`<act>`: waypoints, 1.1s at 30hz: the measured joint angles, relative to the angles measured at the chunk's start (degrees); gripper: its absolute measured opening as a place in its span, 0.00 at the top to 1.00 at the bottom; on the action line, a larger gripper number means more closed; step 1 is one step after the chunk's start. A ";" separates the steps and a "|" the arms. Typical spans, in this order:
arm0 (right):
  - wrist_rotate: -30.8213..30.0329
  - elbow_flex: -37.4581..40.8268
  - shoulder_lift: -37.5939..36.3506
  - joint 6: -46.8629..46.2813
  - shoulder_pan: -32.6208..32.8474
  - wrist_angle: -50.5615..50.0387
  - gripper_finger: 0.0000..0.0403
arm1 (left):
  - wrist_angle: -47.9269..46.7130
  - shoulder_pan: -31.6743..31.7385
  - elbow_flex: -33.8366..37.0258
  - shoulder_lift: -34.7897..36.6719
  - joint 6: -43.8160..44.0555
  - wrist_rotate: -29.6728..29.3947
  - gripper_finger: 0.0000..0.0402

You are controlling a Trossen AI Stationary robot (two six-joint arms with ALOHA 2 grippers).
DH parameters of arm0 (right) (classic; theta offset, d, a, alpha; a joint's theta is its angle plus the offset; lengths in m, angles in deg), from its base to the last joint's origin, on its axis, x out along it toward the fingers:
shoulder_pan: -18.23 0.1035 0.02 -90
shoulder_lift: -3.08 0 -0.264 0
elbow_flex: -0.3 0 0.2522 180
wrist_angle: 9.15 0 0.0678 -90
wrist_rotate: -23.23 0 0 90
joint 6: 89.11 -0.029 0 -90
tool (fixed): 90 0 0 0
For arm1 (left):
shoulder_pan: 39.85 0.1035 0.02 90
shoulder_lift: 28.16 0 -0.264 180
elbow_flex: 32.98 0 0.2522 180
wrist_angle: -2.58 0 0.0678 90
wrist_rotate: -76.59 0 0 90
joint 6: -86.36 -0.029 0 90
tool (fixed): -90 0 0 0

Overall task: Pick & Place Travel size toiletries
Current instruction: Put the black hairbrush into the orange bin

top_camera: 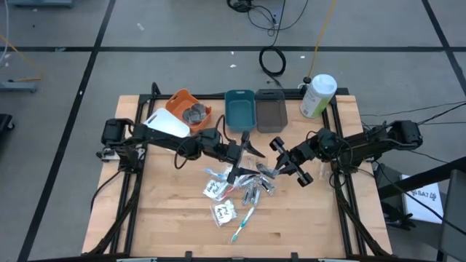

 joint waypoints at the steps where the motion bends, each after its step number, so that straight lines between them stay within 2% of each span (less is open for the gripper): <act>1: 0.00 0.00 0.00 0.00 0.00 0.04 1.00 | 0.02 0.06 0.00 0.00 -0.04 0.08 0.34; 5: -0.06 0.00 0.00 0.06 0.00 0.35 1.00 | -0.92 0.63 0.00 0.02 0.05 2.02 0.42; 14: -0.17 0.00 0.00 1.02 0.00 0.03 1.00 | -0.59 0.73 0.00 0.02 -2.35 3.39 0.73; 24: -1.81 0.00 -0.09 1.03 0.02 -1.04 1.00 | -0.89 0.73 0.00 0.02 -4.44 3.54 0.96; 29: -1.78 0.00 -0.10 1.03 0.02 -1.51 0.97 | -2.44 0.73 0.04 0.91 -3.03 3.59 0.97; 33: -0.25 -0.02 -0.02 1.00 0.09 -1.73 0.84 | -8.41 0.69 0.04 4.14 -4.24 3.60 0.99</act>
